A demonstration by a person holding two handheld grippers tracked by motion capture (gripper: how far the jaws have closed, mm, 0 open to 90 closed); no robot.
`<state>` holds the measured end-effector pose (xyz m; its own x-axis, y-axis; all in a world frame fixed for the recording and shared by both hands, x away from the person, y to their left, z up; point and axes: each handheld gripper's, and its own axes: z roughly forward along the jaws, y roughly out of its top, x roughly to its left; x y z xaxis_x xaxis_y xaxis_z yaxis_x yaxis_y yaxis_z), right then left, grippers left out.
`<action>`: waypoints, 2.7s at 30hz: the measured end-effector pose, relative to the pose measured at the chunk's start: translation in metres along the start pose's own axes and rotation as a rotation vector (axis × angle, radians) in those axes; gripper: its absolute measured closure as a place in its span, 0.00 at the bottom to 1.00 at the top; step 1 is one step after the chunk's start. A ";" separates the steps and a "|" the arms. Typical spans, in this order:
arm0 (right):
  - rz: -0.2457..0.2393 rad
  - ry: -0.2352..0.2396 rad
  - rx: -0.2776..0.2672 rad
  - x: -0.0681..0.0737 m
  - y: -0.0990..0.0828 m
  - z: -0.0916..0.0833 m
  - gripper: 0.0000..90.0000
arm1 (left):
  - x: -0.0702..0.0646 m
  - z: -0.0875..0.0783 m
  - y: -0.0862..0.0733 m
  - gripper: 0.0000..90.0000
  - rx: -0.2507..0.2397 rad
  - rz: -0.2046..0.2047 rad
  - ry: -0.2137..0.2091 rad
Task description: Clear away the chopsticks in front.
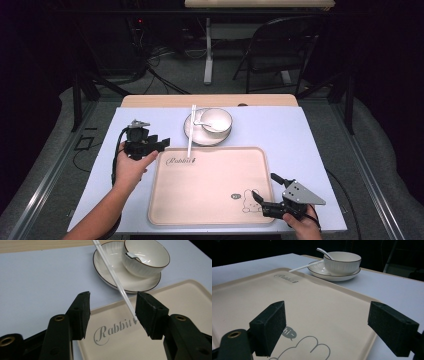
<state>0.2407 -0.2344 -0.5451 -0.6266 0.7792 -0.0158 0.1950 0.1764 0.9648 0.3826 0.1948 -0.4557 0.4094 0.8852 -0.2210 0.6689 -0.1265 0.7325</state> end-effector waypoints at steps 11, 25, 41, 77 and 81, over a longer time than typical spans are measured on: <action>0.007 -0.003 0.001 0.000 0.000 0.000 0.16 | 0.003 0.013 0.027 0.53 0.027 -0.040 0.011; 0.010 -0.004 -0.002 -0.002 0.000 0.000 0.16 | 0.003 0.039 0.062 0.55 0.053 -0.057 0.028; 0.013 -0.001 0.000 -0.003 0.000 0.000 0.16 | 0.013 0.070 0.077 0.61 0.087 -0.093 0.059; 0.019 0.009 -0.011 -0.005 0.001 -0.002 0.16 | 0.009 0.141 0.068 0.86 0.154 -0.140 0.046; 0.018 0.011 -0.012 -0.005 0.001 -0.002 0.16 | 0.007 0.146 0.067 0.87 0.157 -0.142 0.045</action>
<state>0.2428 -0.2394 -0.5435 -0.6310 0.7758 0.0047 0.1973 0.1545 0.9681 0.5211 0.1274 -0.5022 0.2781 0.9179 -0.2830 0.8080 -0.0642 0.5856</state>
